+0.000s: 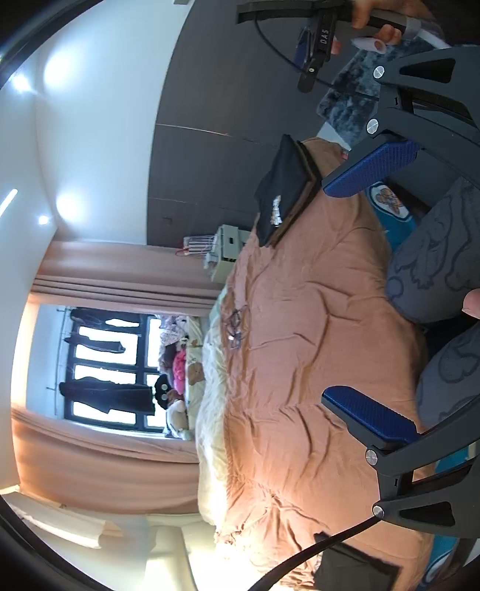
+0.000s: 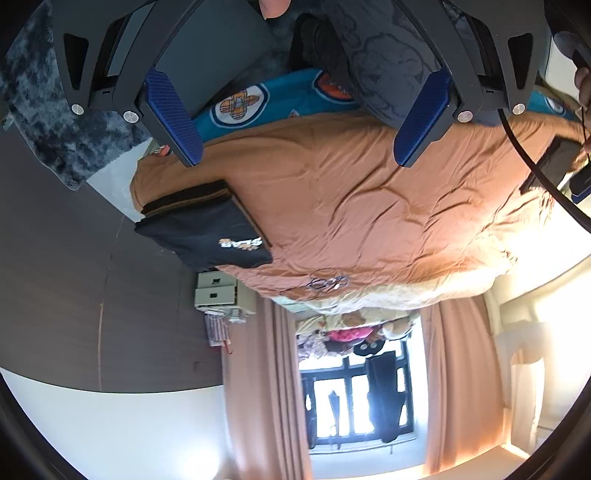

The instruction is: Fold small clothes

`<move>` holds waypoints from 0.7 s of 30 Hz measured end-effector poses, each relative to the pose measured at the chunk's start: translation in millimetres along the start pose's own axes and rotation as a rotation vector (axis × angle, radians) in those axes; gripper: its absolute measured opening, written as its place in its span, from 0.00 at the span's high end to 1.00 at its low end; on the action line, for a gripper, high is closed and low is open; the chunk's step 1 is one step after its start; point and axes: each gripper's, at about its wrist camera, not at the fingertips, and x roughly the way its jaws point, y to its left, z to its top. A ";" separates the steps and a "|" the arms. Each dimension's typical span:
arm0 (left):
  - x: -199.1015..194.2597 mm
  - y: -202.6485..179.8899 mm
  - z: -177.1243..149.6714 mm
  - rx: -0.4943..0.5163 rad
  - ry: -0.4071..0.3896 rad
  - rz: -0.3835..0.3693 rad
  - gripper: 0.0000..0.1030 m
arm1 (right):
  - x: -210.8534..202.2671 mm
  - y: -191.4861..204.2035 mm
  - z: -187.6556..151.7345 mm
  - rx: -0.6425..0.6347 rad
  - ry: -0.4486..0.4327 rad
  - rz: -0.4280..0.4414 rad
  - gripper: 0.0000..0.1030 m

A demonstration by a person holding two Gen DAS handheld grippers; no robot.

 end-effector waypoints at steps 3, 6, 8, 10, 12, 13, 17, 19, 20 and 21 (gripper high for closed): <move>3.6 -1.0 -5.3 -0.001 0.010 0.000 0.00 | -0.7 0.9 1.3 0.007 0.007 -0.001 0.00; 1.9 -0.4 -8.6 -0.004 0.006 0.007 0.00 | -1.3 -2.4 2.5 0.021 0.002 0.012 0.00; 2.1 -0.8 -10.2 -0.011 0.006 0.001 0.00 | -2.2 -3.5 2.3 0.024 0.000 0.011 0.00; 0.8 -1.3 -9.8 -0.011 0.000 0.008 0.00 | -4.8 -0.6 1.0 0.022 -0.005 0.009 0.00; -3.0 -1.9 -11.1 -0.015 -0.005 0.007 0.00 | -5.7 2.2 -1.1 0.024 -0.006 0.008 0.00; -4.0 -1.6 -10.7 -0.016 -0.007 0.008 0.00 | -5.3 2.2 -1.7 0.025 -0.006 0.011 0.00; -6.9 -1.4 -10.5 -0.019 -0.014 0.021 0.00 | -4.7 3.3 -4.6 0.028 -0.006 0.017 0.00; -8.7 -3.0 -10.4 -0.018 -0.018 0.024 0.00 | -4.4 6.6 -10.6 0.032 -0.004 0.017 0.00; -9.5 -3.9 -11.3 -0.016 -0.019 0.027 0.00 | -4.0 7.2 -10.6 0.035 -0.003 0.017 0.00; -10.2 -4.5 -11.1 -0.014 -0.020 0.030 0.00 | -3.9 6.9 -10.6 0.039 -0.001 0.019 0.00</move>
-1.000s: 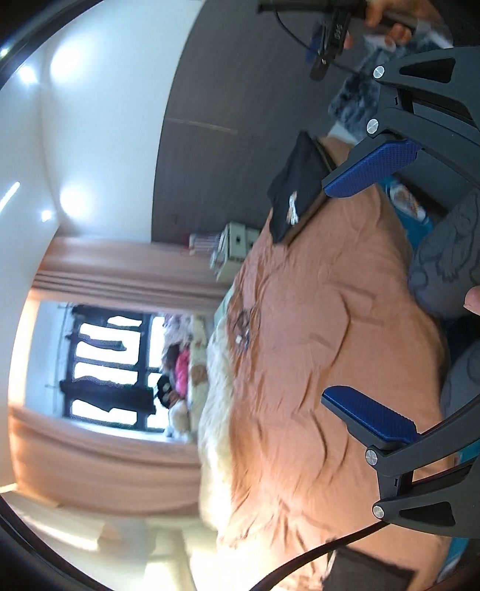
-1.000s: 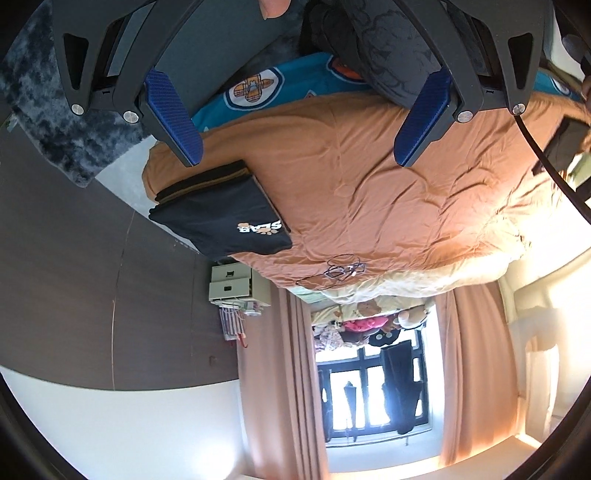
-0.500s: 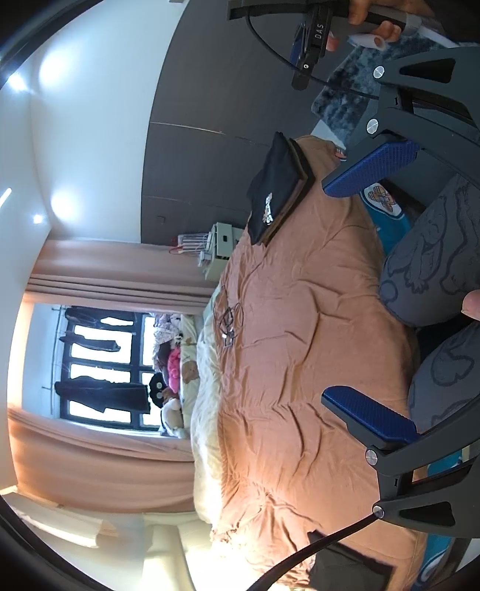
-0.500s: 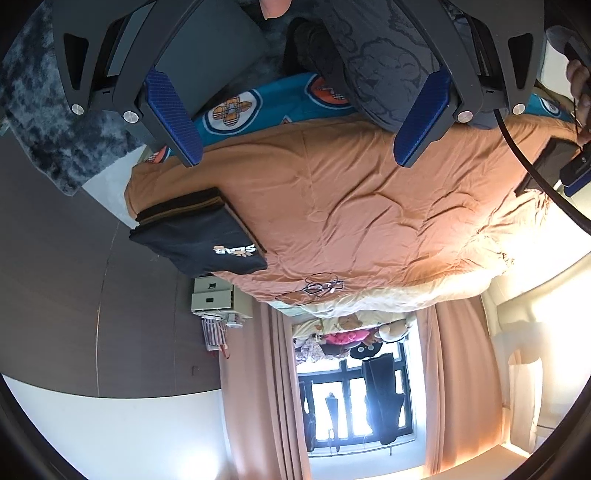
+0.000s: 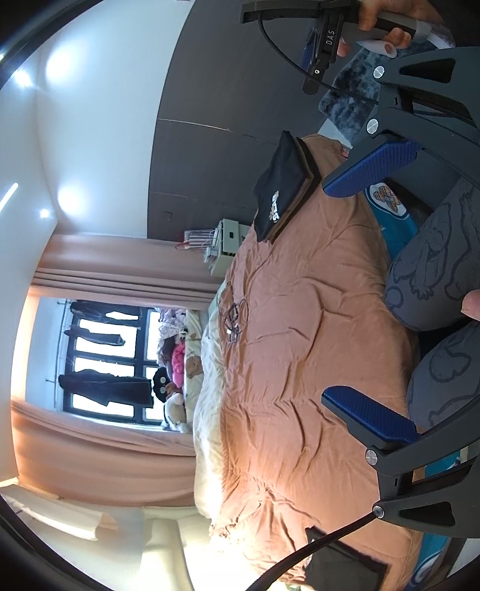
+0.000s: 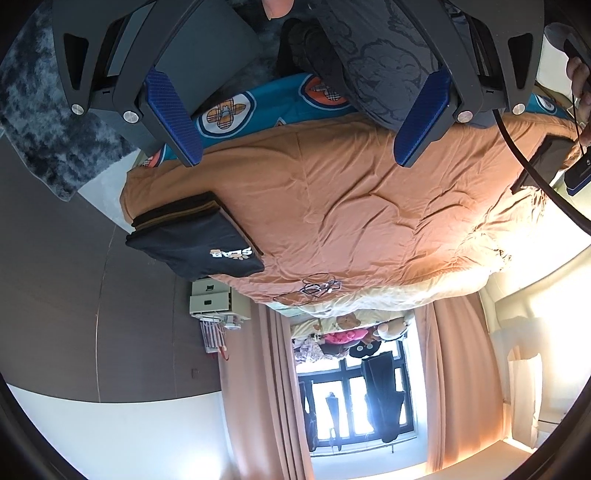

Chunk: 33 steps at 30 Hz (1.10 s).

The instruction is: Fold small clothes

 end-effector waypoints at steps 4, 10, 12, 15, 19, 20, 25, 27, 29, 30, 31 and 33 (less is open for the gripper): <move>-0.3 -0.4 -0.3 -0.001 0.000 0.000 0.00 | -1.8 1.1 0.8 0.006 -0.002 0.003 0.00; -1.7 -1.3 -2.7 0.000 0.004 -0.002 0.00 | -4.7 4.1 -0.5 0.006 -0.009 0.009 0.00; -2.4 -2.0 -2.9 0.001 0.006 -0.001 0.00 | -4.9 5.6 -2.5 0.009 -0.009 0.012 0.00; -3.1 -2.2 -4.1 -0.001 0.005 0.002 0.00 | -5.3 6.8 -4.0 0.011 -0.007 0.011 0.00; -5.5 -5.4 -5.1 0.006 0.001 0.008 0.00 | -6.1 7.2 -5.8 0.014 -0.005 0.011 0.00; -5.9 -6.6 -5.6 0.008 0.002 0.010 0.00 | -6.4 7.2 -6.3 0.016 -0.005 0.012 0.00; -6.7 -8.6 -6.4 0.010 0.002 0.013 0.00 | -6.7 7.3 -5.6 0.019 -0.005 0.012 0.00; -7.2 -9.2 -6.6 0.010 0.003 0.014 0.00 | -7.0 7.3 -5.4 0.020 -0.007 0.014 0.00; -7.6 -8.8 -6.4 0.010 0.005 0.016 0.00 | -7.9 8.1 -5.7 0.019 -0.010 0.014 0.00; -8.6 -9.1 -6.3 0.010 0.005 0.017 0.00 | -8.5 8.6 -6.3 0.018 -0.011 0.013 0.00; -9.8 -9.2 -6.1 0.010 0.003 0.017 0.00 | -8.4 8.6 -6.9 0.017 -0.011 0.013 0.00; -9.4 -9.0 -5.9 0.011 0.000 0.020 0.00 | -8.4 9.0 -7.1 0.018 -0.011 0.013 0.00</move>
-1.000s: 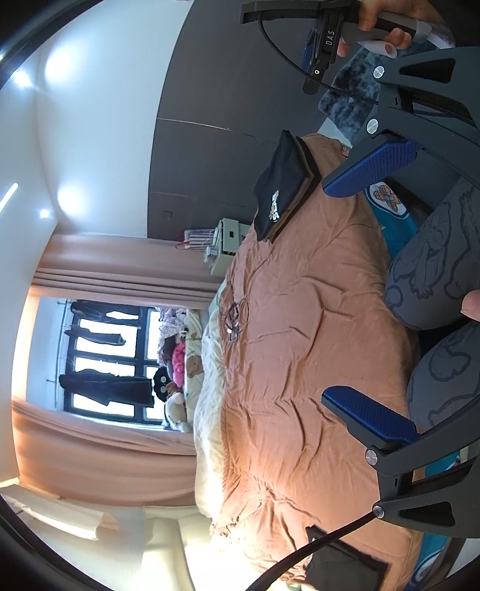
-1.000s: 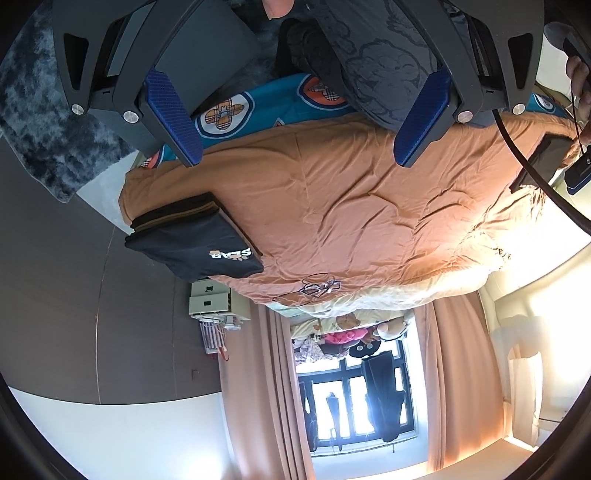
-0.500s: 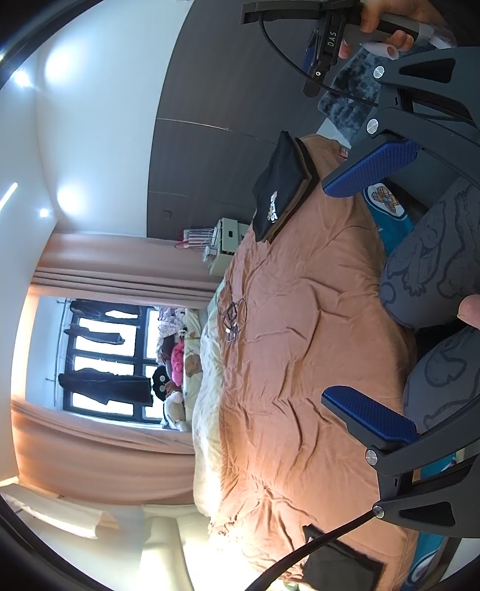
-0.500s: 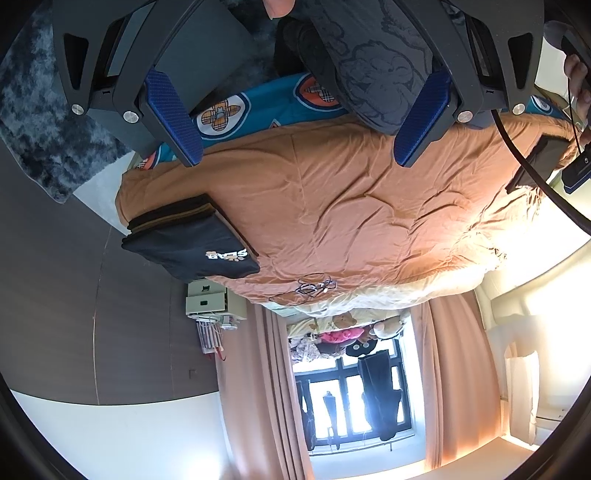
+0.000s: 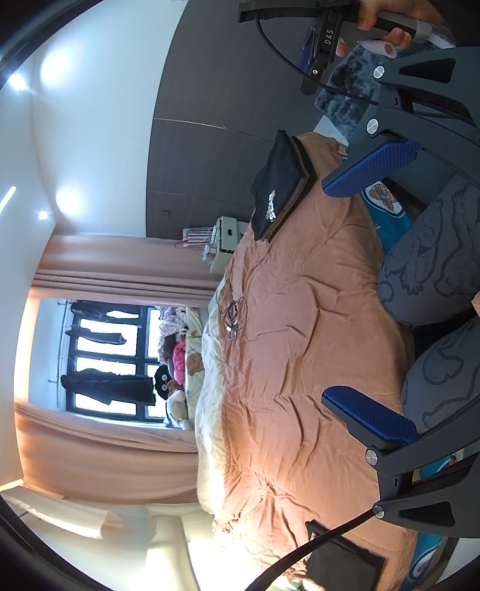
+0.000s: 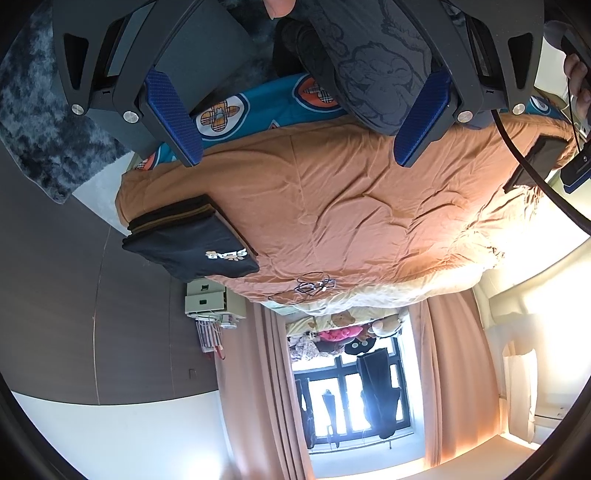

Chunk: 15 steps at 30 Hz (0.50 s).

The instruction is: Fold small clothes

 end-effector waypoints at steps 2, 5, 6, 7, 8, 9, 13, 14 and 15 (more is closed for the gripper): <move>-0.6 0.0 -0.1 -0.001 -0.003 -0.001 0.00 | -0.3 0.5 -0.7 0.000 0.001 -0.001 0.00; -0.9 1.0 -0.8 -0.002 -0.001 0.001 0.00 | -1.4 -0.4 -0.7 0.001 -0.001 0.000 0.00; -1.2 1.3 -0.9 -0.003 0.000 0.001 0.00 | -1.4 -0.5 -1.1 0.002 -0.002 0.001 0.00; -2.0 1.4 -1.4 -0.002 -0.001 0.000 0.00 | -1.9 -0.3 -1.3 0.003 -0.003 0.002 0.00; -2.6 1.6 -1.5 -0.002 -0.001 0.001 0.00 | -2.7 -0.3 -1.6 0.002 -0.003 0.002 0.00; -2.5 1.7 -1.3 -0.003 -0.002 0.002 0.00 | -3.3 0.3 -2.0 0.002 -0.004 0.001 0.00; -2.7 1.4 -1.4 -0.003 -0.001 0.002 0.00 | -4.1 1.3 -2.7 0.000 -0.005 0.002 0.00; -2.6 1.5 -1.4 -0.003 -0.001 0.002 0.00 | -4.1 1.5 -2.8 0.000 -0.004 0.002 0.00; -3.0 1.8 -1.5 -0.003 0.000 0.001 0.00 | -4.2 1.4 -2.8 0.000 -0.005 0.002 0.00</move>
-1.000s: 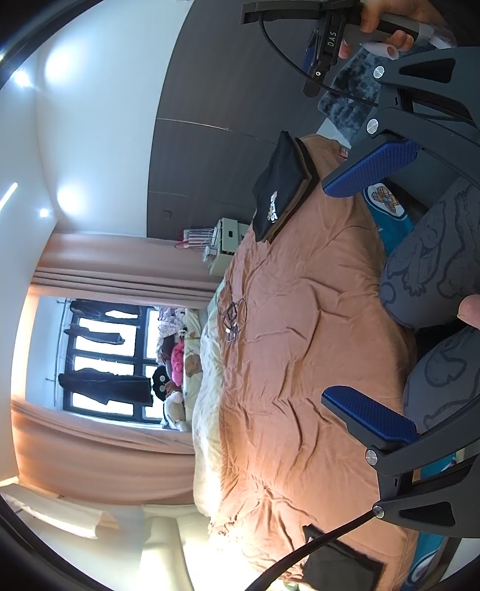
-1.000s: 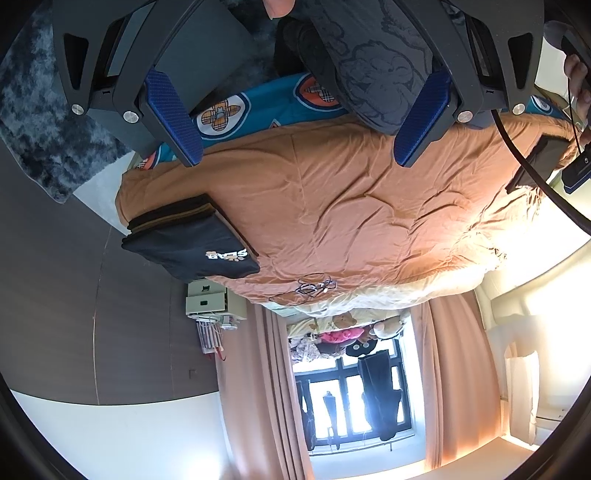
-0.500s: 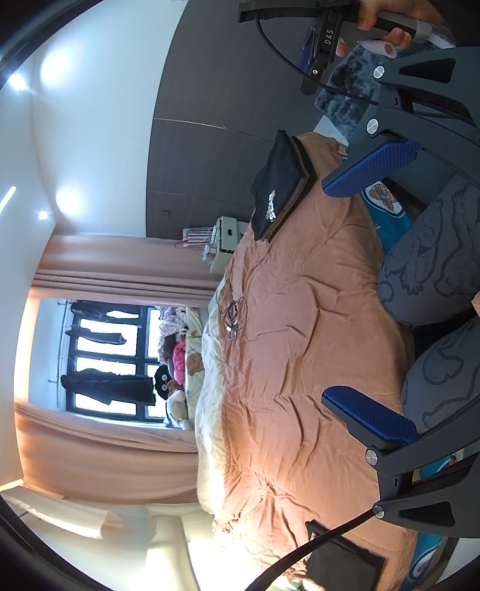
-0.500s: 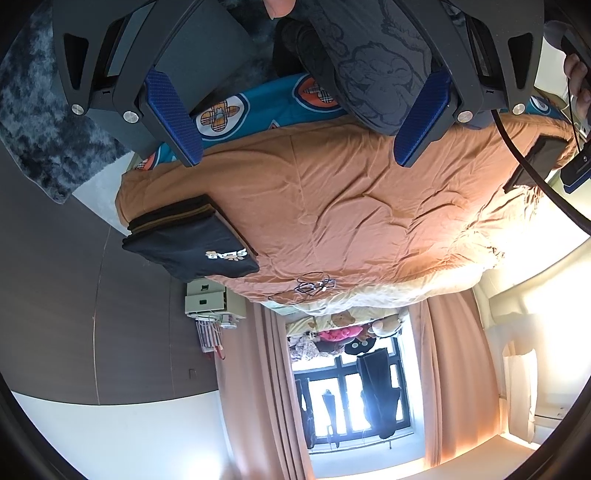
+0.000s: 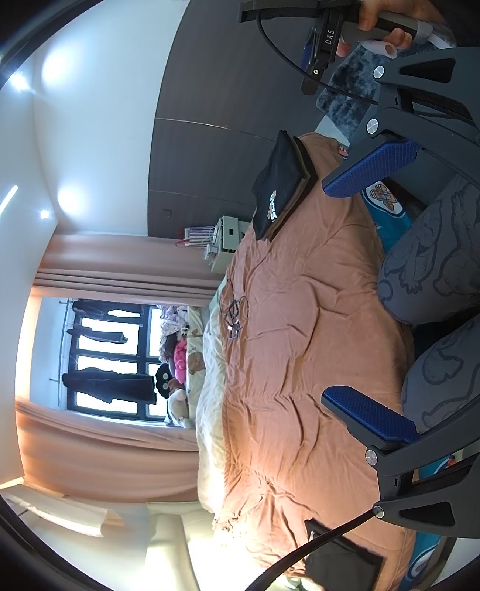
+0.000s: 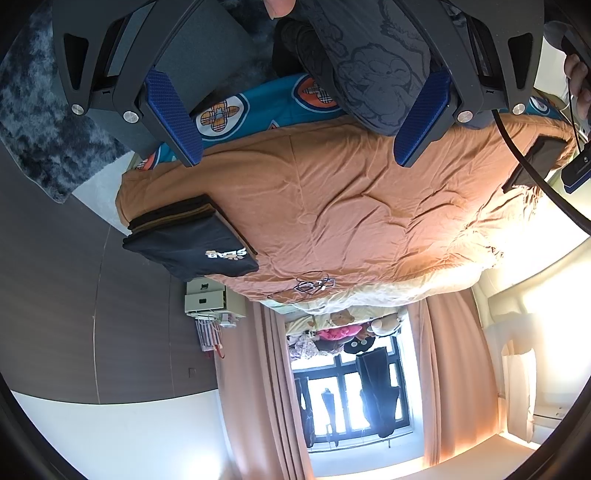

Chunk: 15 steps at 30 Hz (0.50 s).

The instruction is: Fold small clothes

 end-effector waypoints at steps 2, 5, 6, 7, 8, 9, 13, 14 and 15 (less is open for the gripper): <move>-0.4 -0.3 -0.2 0.002 0.002 -0.001 0.00 | 0.1 -0.2 0.1 -0.001 0.000 -0.002 0.00; -1.9 -0.2 -0.3 0.000 0.000 0.001 0.00 | -0.2 0.1 -0.2 -0.001 0.000 0.000 0.00; -2.6 -0.1 -0.5 -0.001 0.001 0.001 0.00 | -0.1 0.2 -0.2 -0.001 0.001 0.000 0.00; -2.8 -0.8 -0.9 0.001 0.001 0.002 0.00 | -0.1 0.9 -0.4 -0.001 0.001 0.000 0.00; -3.6 -1.3 -1.0 0.002 0.001 0.003 0.00 | -0.2 1.2 -0.5 -0.001 0.001 0.000 0.00; -3.8 -1.3 -1.0 0.002 0.001 0.003 0.00 | 0.3 0.8 -0.4 -0.002 0.000 -0.001 0.00; -3.5 -1.9 -0.9 0.001 0.001 0.003 0.00 | 0.5 2.8 -0.8 -0.004 0.002 -0.004 0.00; -3.6 -1.7 -0.9 0.001 0.001 0.002 0.00 | 0.7 3.6 -0.7 -0.005 0.003 -0.004 0.00; -3.6 -1.7 -0.9 0.001 0.000 0.002 0.00 | 0.2 3.8 -1.0 -0.006 0.003 -0.004 0.00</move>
